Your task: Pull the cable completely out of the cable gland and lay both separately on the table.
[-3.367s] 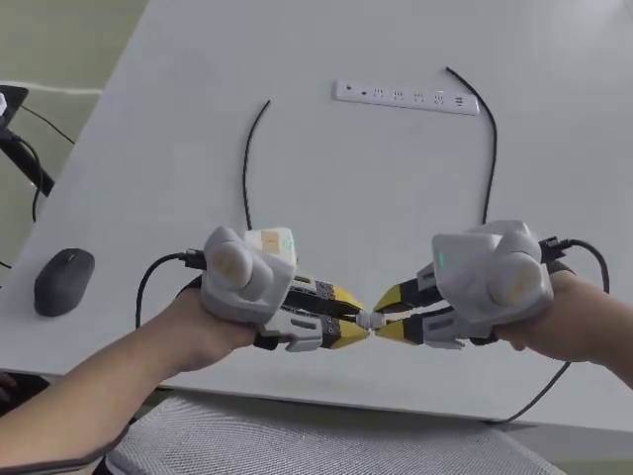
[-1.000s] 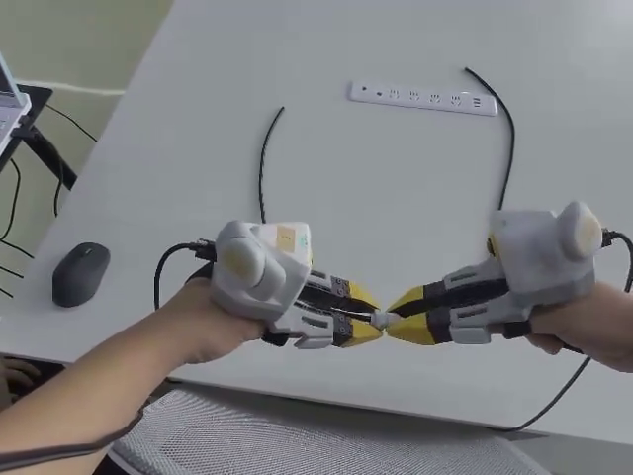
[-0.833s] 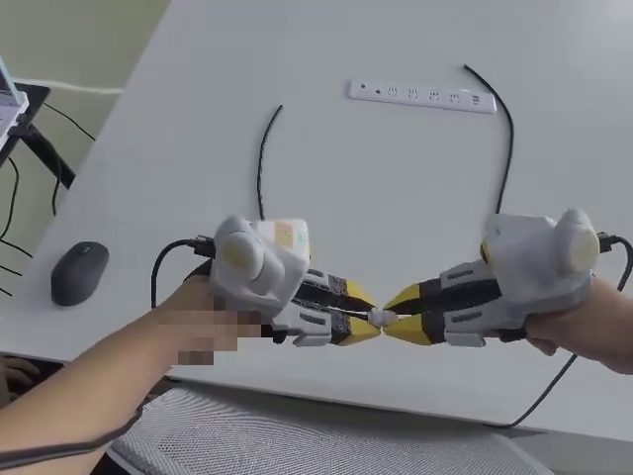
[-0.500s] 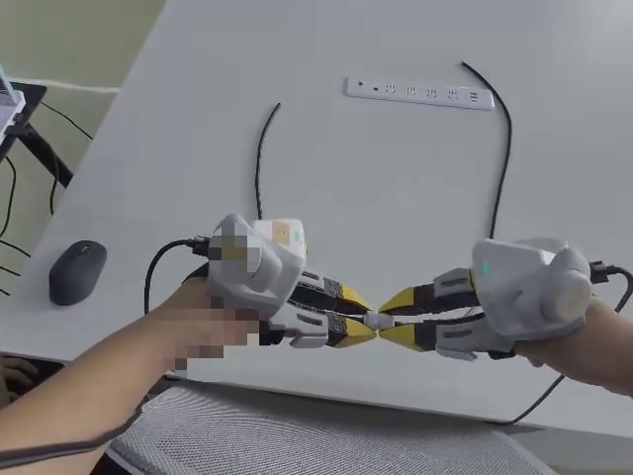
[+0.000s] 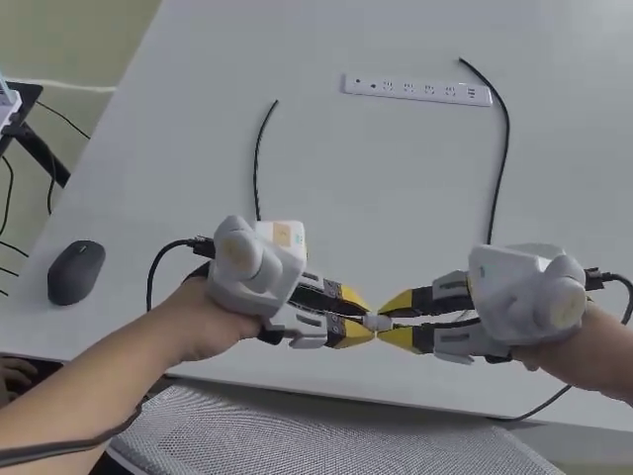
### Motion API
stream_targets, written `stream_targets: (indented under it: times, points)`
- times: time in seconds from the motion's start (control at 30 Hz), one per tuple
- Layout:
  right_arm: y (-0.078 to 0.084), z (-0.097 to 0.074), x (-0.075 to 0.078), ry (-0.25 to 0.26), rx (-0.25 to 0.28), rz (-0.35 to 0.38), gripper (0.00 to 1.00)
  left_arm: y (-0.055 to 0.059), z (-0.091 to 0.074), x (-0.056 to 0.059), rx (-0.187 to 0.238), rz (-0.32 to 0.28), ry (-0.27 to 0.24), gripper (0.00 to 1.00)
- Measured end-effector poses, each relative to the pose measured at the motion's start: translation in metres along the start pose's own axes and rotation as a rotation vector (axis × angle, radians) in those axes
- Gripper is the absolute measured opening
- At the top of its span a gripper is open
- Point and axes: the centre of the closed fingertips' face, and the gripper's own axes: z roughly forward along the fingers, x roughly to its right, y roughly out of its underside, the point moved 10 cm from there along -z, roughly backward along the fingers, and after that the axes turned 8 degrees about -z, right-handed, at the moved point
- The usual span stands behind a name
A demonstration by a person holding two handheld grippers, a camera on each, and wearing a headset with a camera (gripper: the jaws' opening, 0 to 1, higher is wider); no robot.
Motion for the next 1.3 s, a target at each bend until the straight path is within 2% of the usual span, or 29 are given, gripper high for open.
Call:
stream_targets:
  times: [0.07,0.1,0.17,0.23,0.3,0.33,0.37,0.43,0.5,0.57,0.73,1.17,1.3]
  points:
    - [0.001,-0.002,0.001,-0.004,0.004,0.046,0.10,-0.001,0.000,0.000,0.006,0.004,0.000,0.15]
    - [0.002,-0.003,0.000,-0.028,0.009,0.107,0.14,-0.001,0.000,0.000,0.008,0.006,-0.001,0.15]
    - [0.005,-0.007,0.003,-0.033,0.013,0.102,0.14,-0.002,-0.001,-0.001,0.009,0.011,-0.002,0.15]
    - [0.006,-0.009,0.003,-0.064,0.053,0.200,0.15,-0.002,-0.001,-0.001,0.007,0.015,-0.002,0.15]
    - [0.008,-0.015,0.009,-0.065,0.109,0.309,0.17,-0.001,-0.002,-0.001,0.003,0.022,0.000,0.15]
    - [0.009,-0.015,0.009,-0.079,0.123,0.335,0.16,-0.001,-0.002,0.000,0.003,0.033,-0.002,0.15]
    - [0.010,-0.017,0.011,-0.118,0.155,0.417,0.16,-0.001,-0.002,0.000,0.004,0.038,-0.002,0.15]
    - [0.014,-0.018,0.014,-0.154,0.169,0.536,0.19,-0.002,-0.003,0.001,0.011,0.061,0.000,0.15]
    - [0.018,-0.017,0.017,-0.207,0.211,0.603,0.23,-0.002,-0.002,0.002,0.008,0.090,0.001,0.15]
    - [0.021,-0.014,0.020,-0.223,0.245,0.686,0.24,-0.002,-0.001,0.002,0.007,0.108,0.002,0.15]
    - [0.024,-0.007,0.018,-0.299,0.229,0.737,0.18,-0.004,-0.002,0.003,0.011,0.133,-0.004,0.15]
    - [0.023,-0.002,0.019,-0.334,0.280,0.806,0.10,-0.007,-0.003,0.002,0.010,0.136,-0.008,0.15]
    - [0.023,-0.001,0.019,-0.343,0.271,0.804,0.09,-0.007,-0.002,0.002,0.006,0.141,-0.009,0.15]
